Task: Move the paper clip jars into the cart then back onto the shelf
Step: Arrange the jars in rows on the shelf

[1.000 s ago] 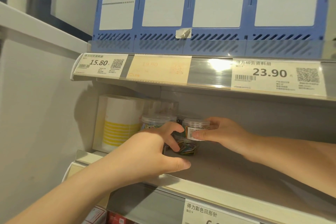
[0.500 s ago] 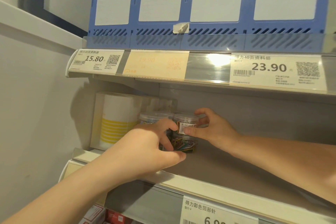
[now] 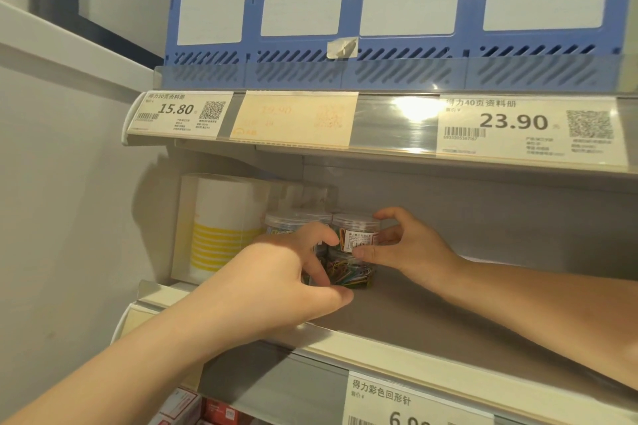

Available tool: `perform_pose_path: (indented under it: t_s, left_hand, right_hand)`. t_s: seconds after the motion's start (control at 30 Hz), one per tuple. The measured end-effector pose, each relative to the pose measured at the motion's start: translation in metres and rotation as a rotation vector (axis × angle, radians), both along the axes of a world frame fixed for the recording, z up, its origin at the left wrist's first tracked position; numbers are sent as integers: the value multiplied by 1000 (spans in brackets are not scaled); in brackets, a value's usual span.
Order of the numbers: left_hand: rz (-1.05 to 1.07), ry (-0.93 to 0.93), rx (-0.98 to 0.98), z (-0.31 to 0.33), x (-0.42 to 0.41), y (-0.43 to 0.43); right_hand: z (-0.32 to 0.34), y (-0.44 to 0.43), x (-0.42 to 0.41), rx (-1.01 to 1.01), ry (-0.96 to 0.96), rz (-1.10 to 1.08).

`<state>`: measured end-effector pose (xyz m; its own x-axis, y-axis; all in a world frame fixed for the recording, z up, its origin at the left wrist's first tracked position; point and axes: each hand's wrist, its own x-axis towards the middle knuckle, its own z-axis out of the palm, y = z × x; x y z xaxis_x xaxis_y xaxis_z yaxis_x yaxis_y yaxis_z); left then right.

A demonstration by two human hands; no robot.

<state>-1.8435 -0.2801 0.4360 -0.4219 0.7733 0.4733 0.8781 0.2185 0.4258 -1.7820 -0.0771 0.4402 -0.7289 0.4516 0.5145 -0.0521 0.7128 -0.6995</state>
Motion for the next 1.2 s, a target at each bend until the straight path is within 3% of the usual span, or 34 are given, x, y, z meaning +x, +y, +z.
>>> perform_pose_path:
  t_s: [0.83, 1.2]
  left_hand:
    - [3, 27, 10, 0, 0, 1]
    - [-1, 7, 12, 0, 1, 2]
  right_hand:
    - [-10, -11, 0, 47, 27, -117]
    - [-11, -7, -3, -60, 34, -59]
